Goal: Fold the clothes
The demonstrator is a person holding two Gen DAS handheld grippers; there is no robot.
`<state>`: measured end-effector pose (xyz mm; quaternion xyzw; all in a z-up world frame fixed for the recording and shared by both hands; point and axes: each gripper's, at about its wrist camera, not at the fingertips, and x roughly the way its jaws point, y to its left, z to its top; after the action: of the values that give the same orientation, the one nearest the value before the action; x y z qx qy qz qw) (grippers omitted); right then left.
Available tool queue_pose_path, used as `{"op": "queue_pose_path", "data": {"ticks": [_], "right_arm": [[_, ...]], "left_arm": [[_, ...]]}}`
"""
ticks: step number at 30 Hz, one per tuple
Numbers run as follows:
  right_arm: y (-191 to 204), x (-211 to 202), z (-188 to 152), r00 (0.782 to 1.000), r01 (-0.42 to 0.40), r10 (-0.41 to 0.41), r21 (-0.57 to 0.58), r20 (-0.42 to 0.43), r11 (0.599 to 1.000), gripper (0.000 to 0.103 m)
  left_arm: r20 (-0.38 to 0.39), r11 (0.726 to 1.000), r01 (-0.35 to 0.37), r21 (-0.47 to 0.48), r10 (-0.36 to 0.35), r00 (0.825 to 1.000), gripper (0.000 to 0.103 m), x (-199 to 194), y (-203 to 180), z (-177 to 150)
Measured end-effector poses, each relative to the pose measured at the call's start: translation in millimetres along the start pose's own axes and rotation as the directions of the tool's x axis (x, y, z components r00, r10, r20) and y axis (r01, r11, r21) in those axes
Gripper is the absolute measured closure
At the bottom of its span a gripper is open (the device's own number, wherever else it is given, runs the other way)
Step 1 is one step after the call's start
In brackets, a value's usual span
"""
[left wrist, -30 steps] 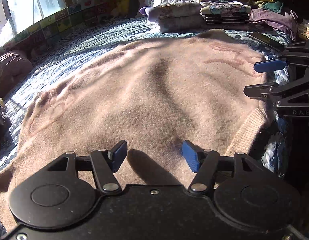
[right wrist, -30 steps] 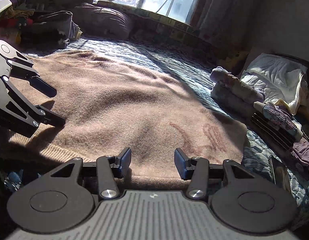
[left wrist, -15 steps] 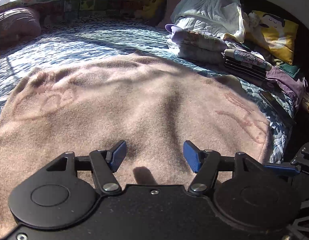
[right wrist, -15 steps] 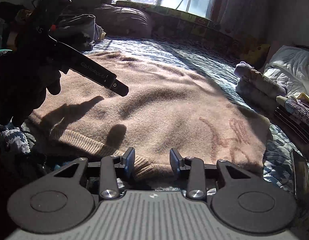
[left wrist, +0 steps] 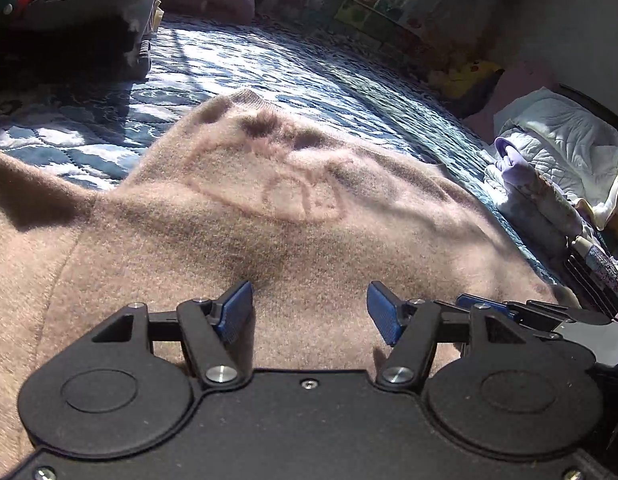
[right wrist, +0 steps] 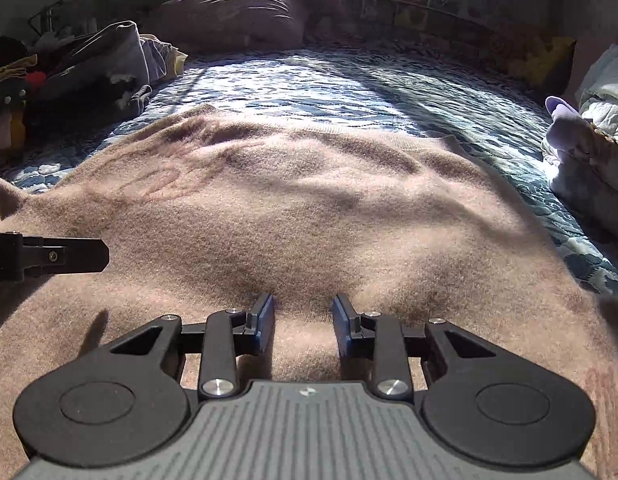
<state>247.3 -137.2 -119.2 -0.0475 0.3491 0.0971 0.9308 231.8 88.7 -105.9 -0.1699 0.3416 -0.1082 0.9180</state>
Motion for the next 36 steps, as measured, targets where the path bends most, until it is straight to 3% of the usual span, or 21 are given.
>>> {"op": "queue_pose_path", "data": {"ticks": [2,3,4,5,7,10,12,13,14,16,19,21,24,25,27,29,31,32,36], "right_arm": [[-19,-10,-6,0.999,0.037,-0.037,0.003,0.015,0.999,0.079],[-26,-15,-10,0.998,0.066,-0.065,-0.02,0.022,0.998,0.074],[-32,-20,-14,0.994,0.107,-0.106,-0.042,0.028,0.993,0.047],[-40,-24,-18,0.99,0.138,-0.136,-0.05,0.036,0.989,0.04],[-67,-28,-26,0.978,0.208,-0.208,-0.011,0.005,0.978,0.041],[-101,-41,-44,0.967,0.253,-0.253,0.08,-0.003,0.964,0.039],[-97,-48,-49,0.957,0.288,-0.289,0.06,0.008,0.956,0.042],[-88,-49,-49,0.953,0.303,-0.304,0.017,0.012,0.953,0.053],[-77,-48,-50,0.944,0.329,-0.328,-0.044,0.01,0.943,0.055],[-69,-48,-55,0.934,0.355,-0.357,-0.083,-0.004,0.931,0.055],[-83,-58,-59,0.926,0.374,-0.375,-0.022,-0.036,0.927,0.046],[-86,-68,-63,0.911,0.409,-0.411,-0.052,-0.041,0.911,0.046],[-69,-81,-65,0.89,0.453,-0.456,-0.104,-0.012,0.886,0.056],[-59,-85,-64,0.898,0.438,-0.439,-0.114,0.014,0.892,0.06],[-30,-96,-63,0.947,0.318,-0.307,-0.154,0.09,0.936,0.063],[-6,-93,-67,0.977,0.212,-0.198,-0.212,0.083,0.954,0.068],[1,-83,-80,0.98,0.197,-0.2,-0.226,0.01,0.954,0.07],[-6,-86,-87,0.981,0.194,-0.195,-0.184,0.014,0.964,0.069],[-36,-116,-107,0.978,0.208,-0.209,-0.083,-0.01,0.975,0.063]], "left_arm": [[-0.008,1.0,0.019,-0.017,-0.019,1.0,0.04,0,4,2],[-0.013,0.999,0.028,-0.025,-0.029,1.0,0.04,0,6,3],[-0.016,0.999,0.037,-0.035,-0.038,0.999,0.04,0,8,4],[-0.019,0.998,0.045,-0.044,-0.046,0.999,0.04,0,11,5],[-0.02,0.997,0.053,-0.053,-0.054,0.998,0.04,-1,13,5],[-0.005,0.999,0.043,-0.018,-0.043,0.999,0.04,-6,9,5],[0.023,0.998,0.043,0.05,-0.044,0.999,0.041,-11,0,4],[0.028,0.995,0.053,0.085,-0.055,0.998,0.041,-13,-7,3],[0.022,0.99,0.071,0.119,-0.074,0.997,0.042,-13,-14,0],[0.007,0.979,0.09,0.182,-0.093,0.996,0.043,-12,-27,-7],[0.0,0.963,0.051,0.263,-0.053,0.999,0.042,-11,-34,-14],[-0.002,0.948,0.026,0.316,-0.026,1.0,0.044,-9,-39,-18],[0.007,0.928,0.014,0.372,-0.017,1.0,0.048,-10,-46,-23],[0.012,0.93,0.049,0.365,-0.058,0.998,0.048,-12,-49,-23],[0.002,0.927,0.135,0.351,-0.146,0.989,0.048,-12,-57,-24],[-0.026,0.914,0.178,0.366,-0.181,0.983,0.048,-6,-70,-28],[-0.098,0.89,0.178,0.42,-0.151,0.984,0.048,9,-83,-36],[-0.137,0.875,0.177,0.45,-0.129,0.982,0.048,17,-90,-41],[-0.105,0.841,0.123,0.527,-0.079,0.991,0.048,14,-103,-47]]}}
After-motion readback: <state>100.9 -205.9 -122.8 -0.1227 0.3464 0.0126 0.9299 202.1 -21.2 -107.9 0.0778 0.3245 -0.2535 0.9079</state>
